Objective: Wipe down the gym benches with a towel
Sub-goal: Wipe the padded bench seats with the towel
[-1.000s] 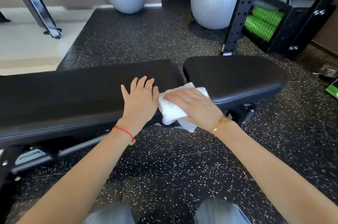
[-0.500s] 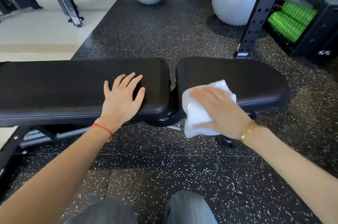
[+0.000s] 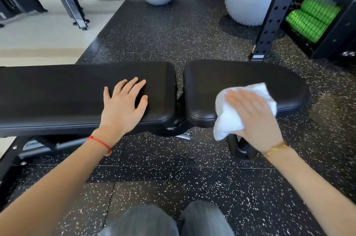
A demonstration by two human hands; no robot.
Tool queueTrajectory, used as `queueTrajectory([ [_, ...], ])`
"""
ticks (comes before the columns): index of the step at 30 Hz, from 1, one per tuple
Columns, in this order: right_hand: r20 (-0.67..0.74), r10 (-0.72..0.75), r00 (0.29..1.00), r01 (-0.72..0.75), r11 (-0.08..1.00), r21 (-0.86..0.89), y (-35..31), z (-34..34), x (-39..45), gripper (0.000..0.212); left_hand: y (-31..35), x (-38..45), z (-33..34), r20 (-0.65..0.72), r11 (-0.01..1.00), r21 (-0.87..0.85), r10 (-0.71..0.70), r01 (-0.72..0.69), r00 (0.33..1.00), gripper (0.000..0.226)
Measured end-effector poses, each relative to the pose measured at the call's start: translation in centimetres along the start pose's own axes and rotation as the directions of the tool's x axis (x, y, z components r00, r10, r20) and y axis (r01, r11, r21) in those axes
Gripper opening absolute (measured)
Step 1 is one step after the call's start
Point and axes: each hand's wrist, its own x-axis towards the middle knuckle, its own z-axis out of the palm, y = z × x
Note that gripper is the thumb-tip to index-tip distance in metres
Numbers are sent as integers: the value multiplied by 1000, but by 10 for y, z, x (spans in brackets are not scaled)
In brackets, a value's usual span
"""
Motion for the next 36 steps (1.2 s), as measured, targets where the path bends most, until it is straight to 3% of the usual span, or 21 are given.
queueTrajectory([
  [7, 23, -136, 990, 138, 988, -64, -44, 17, 33, 95, 16, -1, 1, 36, 1000, 12, -19, 18, 999, 51],
  [10, 3, -169, 986, 169, 983, -78, -41, 15, 28, 95, 60, -4, 2, 32, 995, -7, 102, -102, 994, 62],
  [12, -19, -128, 992, 126, 989, -76, -21, 12, 13, 93, 90, -3, 6, 8, 982, -22, 187, -187, 982, 66],
  [17, -27, 112, 993, -113, 991, -74, 38, -2, -22, 104, 126, 10, 23, 41, 971, -21, 239, -239, 970, 60],
  [25, -78, 168, 983, -174, 981, -81, 26, 2, -26, 96, 131, 12, 35, 45, 968, 34, 245, -247, 968, 59],
  [30, -162, 512, 843, -518, 855, 6, 27, 3, -44, 85, 130, 12, 34, 23, 964, 51, 260, -261, 965, 58],
  [34, -164, 640, 751, -617, 768, 173, 27, 3, -31, 84, 129, 10, 33, 23, 962, 74, 264, -265, 964, 57],
  [36, -174, 740, 650, -688, 670, 279, 31, 3, -19, 82, 130, 12, 33, 26, 963, 66, 262, -263, 965, 56],
])
